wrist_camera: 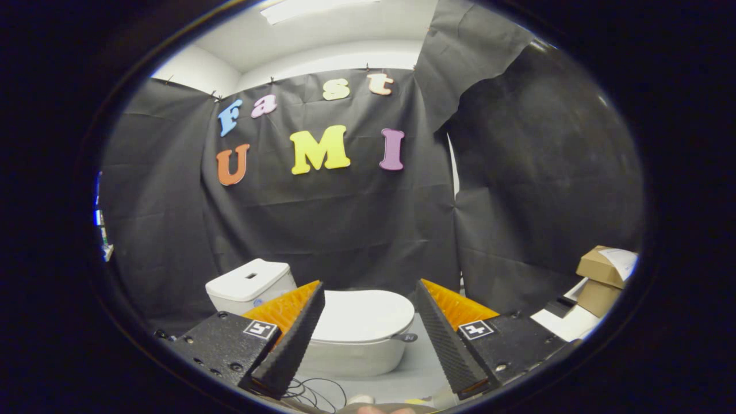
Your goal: Open the toilet lid.
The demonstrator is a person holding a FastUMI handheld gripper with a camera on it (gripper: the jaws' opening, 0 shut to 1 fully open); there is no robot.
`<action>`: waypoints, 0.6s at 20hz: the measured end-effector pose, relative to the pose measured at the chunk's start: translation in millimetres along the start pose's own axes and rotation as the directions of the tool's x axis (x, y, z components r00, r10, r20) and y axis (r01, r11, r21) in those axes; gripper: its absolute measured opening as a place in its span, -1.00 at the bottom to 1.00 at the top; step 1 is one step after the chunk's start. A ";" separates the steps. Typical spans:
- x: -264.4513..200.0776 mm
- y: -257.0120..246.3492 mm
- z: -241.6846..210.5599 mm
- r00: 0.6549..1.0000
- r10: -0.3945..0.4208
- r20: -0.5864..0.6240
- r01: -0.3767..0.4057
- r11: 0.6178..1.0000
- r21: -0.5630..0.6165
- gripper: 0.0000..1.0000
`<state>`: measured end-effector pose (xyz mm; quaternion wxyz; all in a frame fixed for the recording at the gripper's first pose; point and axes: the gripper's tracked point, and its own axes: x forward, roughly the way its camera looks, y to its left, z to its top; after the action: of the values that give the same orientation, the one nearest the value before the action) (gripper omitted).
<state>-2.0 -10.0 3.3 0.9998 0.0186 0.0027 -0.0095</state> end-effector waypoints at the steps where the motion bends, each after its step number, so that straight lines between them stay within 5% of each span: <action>1: -0.5 -1.2 -1.0 1.000 -0.001 -0.001 0.001 1.000 0.004 0.99; 12: 27.0 -30.1 -25.0 0.996 -0.041 -0.074 0.046 0.997 0.060 0.99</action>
<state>24.3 -39.6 -22.9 0.9975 0.0499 0.0390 -0.0307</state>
